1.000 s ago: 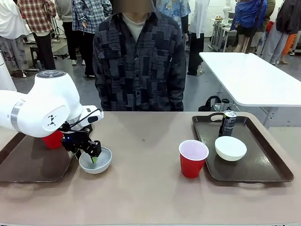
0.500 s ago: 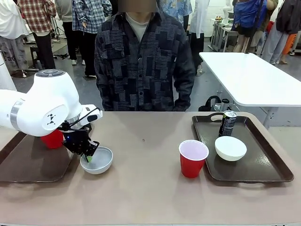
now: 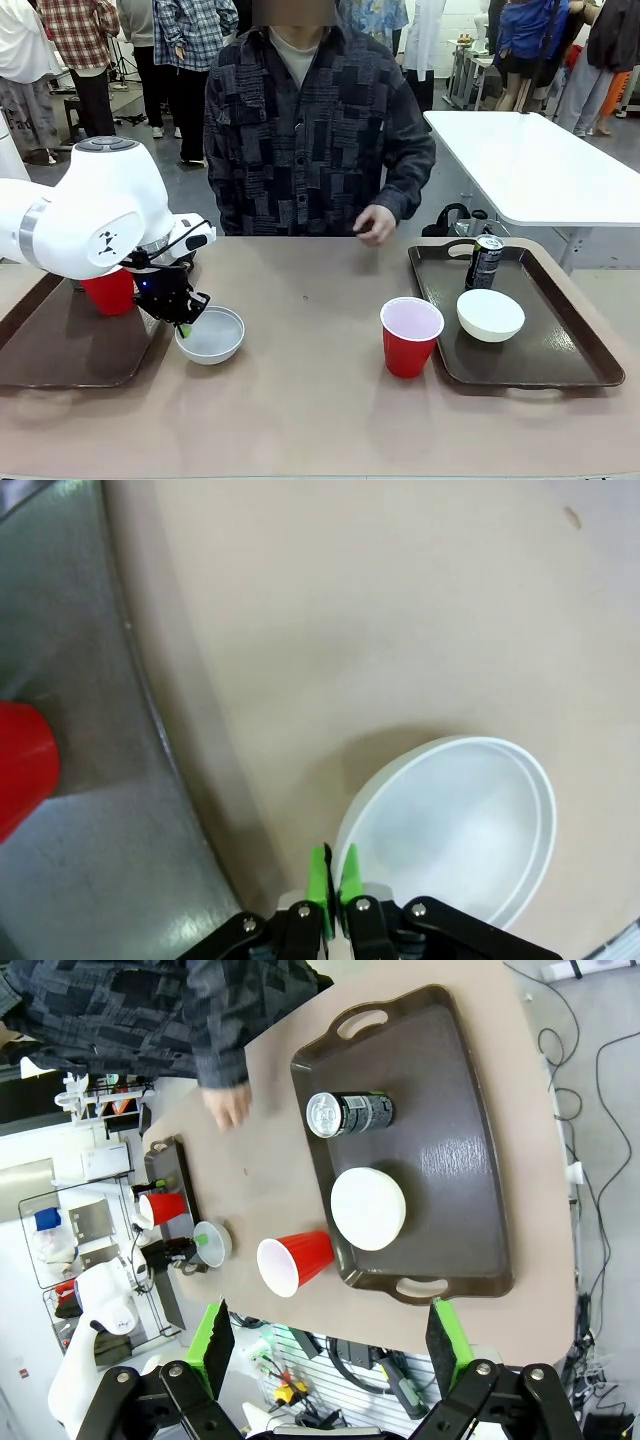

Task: Prepare tableware on both trays.
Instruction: Pick up a Picnic Bowl from the table and place it on a Handle tray.

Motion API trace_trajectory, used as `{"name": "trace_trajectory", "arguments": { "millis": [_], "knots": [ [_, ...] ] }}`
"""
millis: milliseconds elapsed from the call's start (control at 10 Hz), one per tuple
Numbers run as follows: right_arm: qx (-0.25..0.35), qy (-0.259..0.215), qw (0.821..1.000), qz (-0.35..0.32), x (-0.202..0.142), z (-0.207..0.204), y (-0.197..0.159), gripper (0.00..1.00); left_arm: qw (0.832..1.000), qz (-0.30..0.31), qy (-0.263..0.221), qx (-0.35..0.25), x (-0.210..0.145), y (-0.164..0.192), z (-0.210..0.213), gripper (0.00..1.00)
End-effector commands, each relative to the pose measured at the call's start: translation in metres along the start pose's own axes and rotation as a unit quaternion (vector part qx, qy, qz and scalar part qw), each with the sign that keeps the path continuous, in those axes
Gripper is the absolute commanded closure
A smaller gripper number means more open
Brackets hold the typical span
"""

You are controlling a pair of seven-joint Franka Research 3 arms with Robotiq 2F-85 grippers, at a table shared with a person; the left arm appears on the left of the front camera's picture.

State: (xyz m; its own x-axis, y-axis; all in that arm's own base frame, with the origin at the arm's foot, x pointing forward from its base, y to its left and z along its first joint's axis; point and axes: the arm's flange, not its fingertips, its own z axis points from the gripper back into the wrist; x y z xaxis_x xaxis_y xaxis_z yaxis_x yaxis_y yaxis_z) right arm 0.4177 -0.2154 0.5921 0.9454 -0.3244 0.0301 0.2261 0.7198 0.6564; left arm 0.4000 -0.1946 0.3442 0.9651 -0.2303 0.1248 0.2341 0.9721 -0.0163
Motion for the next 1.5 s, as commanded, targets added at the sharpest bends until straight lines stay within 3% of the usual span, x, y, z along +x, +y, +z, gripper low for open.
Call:
{"name": "trace_trajectory", "arguments": {
  "millis": [0,200,400,1000,1400],
  "knots": [
    [-0.002,-0.007,1.0,0.0,0.001,-0.001,0.001,0.0,1.0,0.013,-0.021,0.002,-0.012,-0.006,0.035,1.0],
    [-0.002,-0.007,1.0,0.0,0.001,-0.001,0.001,0.0,0.998,0.006,-0.063,-0.004,-0.025,-0.001,0.088,1.0],
    [-0.002,-0.007,1.0,0.0,0.001,-0.001,0.001,0.0,0.997,0.003,-0.074,-0.014,-0.041,0.017,0.116,1.0],
    [-0.002,-0.007,1.0,0.0,0.001,-0.001,0.001,0.0,0.993,0.095,-0.072,-0.025,-0.066,0.119,0.137,1.0],
    [-0.002,-0.007,1.0,0.0,0.001,-0.001,0.001,0.0,0.992,0.109,-0.063,-0.025,-0.081,0.147,0.113,1.0]
  ]
}}
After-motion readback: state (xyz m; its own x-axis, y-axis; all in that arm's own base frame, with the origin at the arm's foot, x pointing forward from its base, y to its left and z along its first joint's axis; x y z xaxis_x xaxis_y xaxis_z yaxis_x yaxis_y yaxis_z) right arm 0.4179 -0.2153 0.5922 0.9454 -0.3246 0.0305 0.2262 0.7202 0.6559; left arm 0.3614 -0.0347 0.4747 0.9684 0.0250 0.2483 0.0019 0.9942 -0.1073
